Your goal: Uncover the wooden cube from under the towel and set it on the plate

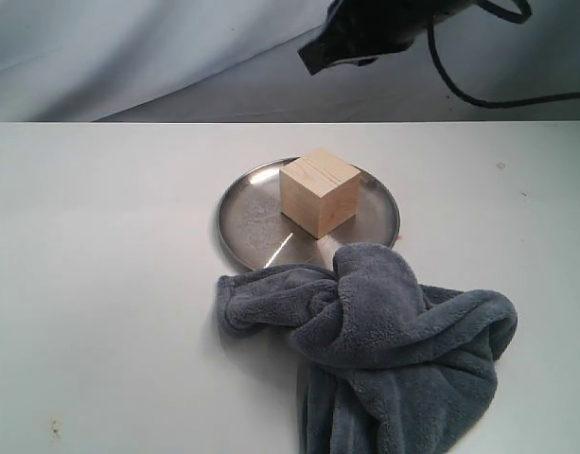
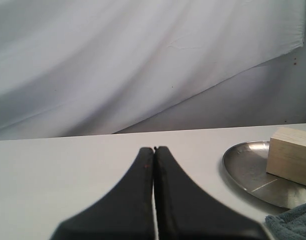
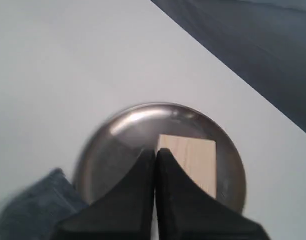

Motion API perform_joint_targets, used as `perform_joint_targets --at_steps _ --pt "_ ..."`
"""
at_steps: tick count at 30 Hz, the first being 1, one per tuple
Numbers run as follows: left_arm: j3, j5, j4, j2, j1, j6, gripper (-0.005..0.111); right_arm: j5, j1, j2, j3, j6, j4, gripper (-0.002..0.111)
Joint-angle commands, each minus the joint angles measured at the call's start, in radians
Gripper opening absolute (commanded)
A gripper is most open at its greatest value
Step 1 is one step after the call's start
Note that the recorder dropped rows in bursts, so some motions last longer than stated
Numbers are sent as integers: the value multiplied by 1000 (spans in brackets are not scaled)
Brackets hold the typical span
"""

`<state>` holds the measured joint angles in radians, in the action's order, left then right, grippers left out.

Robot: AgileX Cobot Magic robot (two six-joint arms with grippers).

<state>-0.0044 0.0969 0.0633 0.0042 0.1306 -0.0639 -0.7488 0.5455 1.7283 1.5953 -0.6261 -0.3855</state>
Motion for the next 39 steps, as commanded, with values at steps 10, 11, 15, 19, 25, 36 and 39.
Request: perform_joint_targets --at_steps 10,11,15,19,25,36,39 --pt "4 -11 2 -4 -2 2 0 556 -317 -669 -766 682 565 0" --pt "4 -11 2 -4 -2 2 0 561 -327 -739 -797 690 569 0" --pt "4 -11 2 -4 -2 2 0 538 -327 -919 -869 687 566 0" --pt "4 -11 2 -4 -2 2 0 503 -327 -1059 -935 683 568 0" --pt "4 -11 2 -4 -2 2 0 474 -327 -1194 -1051 687 570 0" --pt "4 -11 2 -4 -2 2 0 478 -325 -1405 -1201 733 549 0" --pt "4 -11 2 -4 -2 2 0 480 -325 -1474 -1230 735 549 0"
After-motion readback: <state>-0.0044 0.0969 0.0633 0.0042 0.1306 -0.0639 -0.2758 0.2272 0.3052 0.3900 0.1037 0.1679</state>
